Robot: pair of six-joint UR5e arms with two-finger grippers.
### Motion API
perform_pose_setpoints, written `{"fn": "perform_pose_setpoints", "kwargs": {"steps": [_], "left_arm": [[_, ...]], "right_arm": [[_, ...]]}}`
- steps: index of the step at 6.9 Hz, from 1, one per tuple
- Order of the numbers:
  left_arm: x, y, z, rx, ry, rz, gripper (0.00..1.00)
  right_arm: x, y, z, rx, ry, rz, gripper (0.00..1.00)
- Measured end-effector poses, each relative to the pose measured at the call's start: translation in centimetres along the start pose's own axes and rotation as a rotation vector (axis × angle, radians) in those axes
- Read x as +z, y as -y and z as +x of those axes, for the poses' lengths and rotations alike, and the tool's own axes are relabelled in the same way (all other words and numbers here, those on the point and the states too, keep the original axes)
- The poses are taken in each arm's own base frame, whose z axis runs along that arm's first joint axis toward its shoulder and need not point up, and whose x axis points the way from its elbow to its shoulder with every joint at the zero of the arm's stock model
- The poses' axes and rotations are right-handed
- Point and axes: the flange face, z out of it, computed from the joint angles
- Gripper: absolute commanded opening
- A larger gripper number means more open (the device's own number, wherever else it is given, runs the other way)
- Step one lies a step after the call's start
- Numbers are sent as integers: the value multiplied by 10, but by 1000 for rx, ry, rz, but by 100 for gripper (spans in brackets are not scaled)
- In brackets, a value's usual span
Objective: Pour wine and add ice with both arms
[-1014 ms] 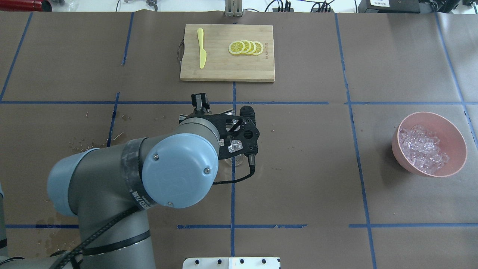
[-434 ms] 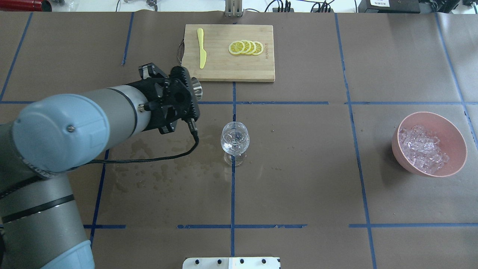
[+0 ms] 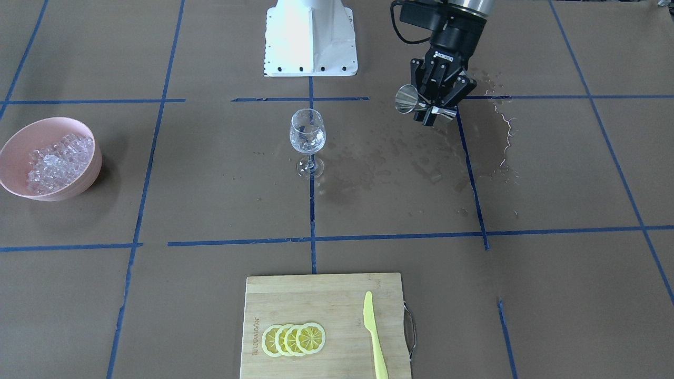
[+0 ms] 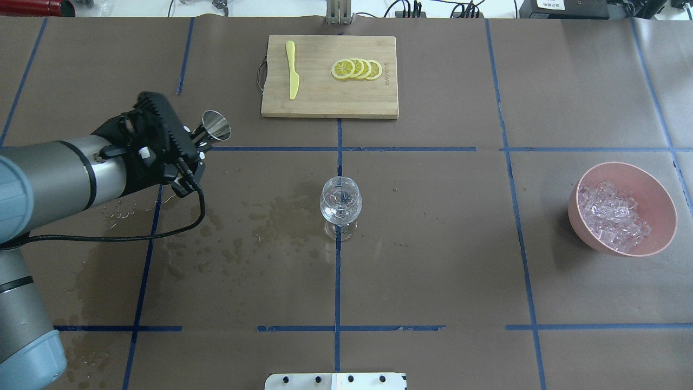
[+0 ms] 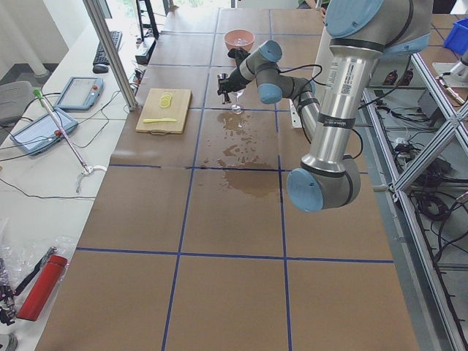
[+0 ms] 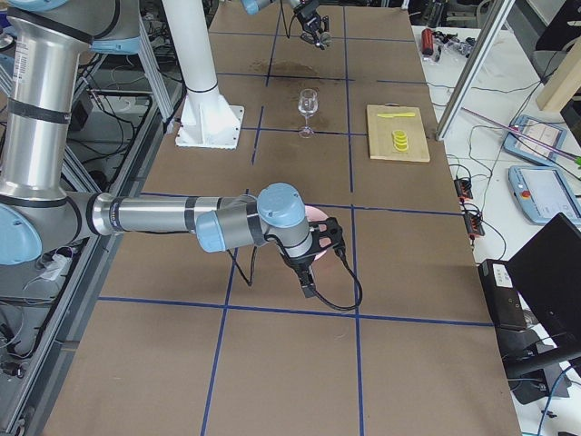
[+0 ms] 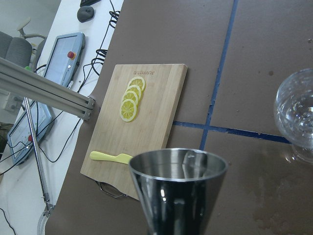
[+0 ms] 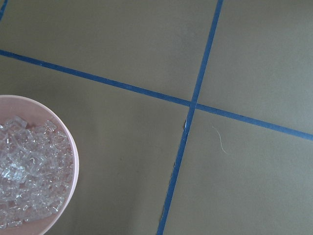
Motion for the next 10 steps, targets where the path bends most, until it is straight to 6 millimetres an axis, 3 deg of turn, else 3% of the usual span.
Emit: {"fn": "perform_pose_setpoints", "kwargs": {"steps": [2, 3, 5, 10], "left_arm": [[3, -122, -24, -212, 13, 156, 0], [4, -169, -38, -297, 70, 222, 0], [7, -204, -37, -490, 121, 273, 0], [37, -272, 50, -771, 287, 344, 0]], "right_arm": [[-2, 1, -2, -3, 0, 4, 100], [-3, 1, -3, -5, -1, 6, 100], [-4, 2, -3, -8, -1, 9, 100], [-5, 4, -4, -10, -1, 11, 100]]}}
